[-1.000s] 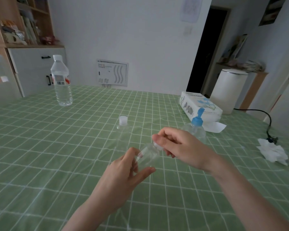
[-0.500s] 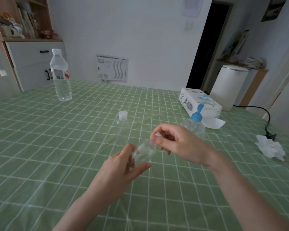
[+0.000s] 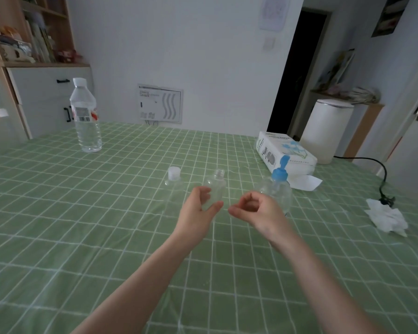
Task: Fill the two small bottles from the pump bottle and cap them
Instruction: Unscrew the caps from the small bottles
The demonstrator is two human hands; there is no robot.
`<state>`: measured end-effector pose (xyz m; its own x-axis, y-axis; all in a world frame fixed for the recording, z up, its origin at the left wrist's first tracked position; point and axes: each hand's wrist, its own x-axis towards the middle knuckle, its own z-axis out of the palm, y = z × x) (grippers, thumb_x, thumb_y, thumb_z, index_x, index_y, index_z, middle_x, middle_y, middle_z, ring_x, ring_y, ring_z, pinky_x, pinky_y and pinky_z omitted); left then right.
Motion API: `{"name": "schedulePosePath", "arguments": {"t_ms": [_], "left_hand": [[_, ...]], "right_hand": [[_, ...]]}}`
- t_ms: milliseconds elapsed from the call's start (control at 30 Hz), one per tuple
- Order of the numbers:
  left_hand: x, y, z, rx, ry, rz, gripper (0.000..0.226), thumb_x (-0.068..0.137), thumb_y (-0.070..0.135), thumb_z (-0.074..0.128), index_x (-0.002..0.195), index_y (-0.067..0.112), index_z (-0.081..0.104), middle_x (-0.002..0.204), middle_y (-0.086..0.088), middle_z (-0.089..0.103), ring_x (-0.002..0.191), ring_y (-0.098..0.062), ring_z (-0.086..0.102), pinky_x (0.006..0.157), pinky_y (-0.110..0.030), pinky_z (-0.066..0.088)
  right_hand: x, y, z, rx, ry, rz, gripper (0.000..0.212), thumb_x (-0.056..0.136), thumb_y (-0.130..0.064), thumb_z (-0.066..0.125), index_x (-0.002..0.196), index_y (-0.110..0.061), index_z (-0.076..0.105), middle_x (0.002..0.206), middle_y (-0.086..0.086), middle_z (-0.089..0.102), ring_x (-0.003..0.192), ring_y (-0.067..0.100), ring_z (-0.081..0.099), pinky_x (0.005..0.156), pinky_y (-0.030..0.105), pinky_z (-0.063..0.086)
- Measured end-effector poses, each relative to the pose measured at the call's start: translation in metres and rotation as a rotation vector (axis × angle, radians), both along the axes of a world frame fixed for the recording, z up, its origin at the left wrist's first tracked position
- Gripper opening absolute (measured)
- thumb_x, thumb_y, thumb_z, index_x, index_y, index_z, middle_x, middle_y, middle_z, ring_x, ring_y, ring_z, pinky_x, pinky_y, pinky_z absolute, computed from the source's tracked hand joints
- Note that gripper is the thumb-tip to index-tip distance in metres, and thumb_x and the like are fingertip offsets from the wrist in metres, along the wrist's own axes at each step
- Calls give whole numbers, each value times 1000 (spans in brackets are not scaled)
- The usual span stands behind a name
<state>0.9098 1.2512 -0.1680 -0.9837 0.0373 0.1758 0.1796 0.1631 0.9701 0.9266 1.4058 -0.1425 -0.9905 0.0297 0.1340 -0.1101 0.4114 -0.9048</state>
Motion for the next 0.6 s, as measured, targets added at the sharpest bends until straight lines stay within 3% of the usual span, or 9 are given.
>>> {"name": "schedulePosePath", "arguments": {"t_ms": [200, 400, 600], "left_hand": [[-39, 12, -12, -13, -66, 92, 47, 91, 17, 61, 133, 13, 41, 143, -4, 46, 132, -18, 41, 107, -34, 34], [-50, 10, -15, -2, -65, 113, 48, 90, 18, 63, 133, 14, 42, 143, -3, 46, 132, -17, 42, 106, -32, 35], [-52, 8, -19, -4, -86, 95, 49, 89, 22, 64, 133, 20, 42, 144, -7, 44, 132, -21, 42, 100, -30, 37]], "right_hand": [[-21, -14, -23, 176, 58, -98, 25, 82, -16, 77, 78, -20, 52, 87, 6, 71, 77, 20, 66, 67, 19, 49], [-40, -20, -33, 265, 57, -33, 25, 85, -14, 72, 91, -21, 49, 86, -4, 61, 78, 11, 60, 65, 11, 45], [-42, -20, -42, 312, 62, -25, 21, 87, -14, 70, 96, -19, 52, 85, -7, 60, 80, 10, 60, 73, 21, 51]]}}
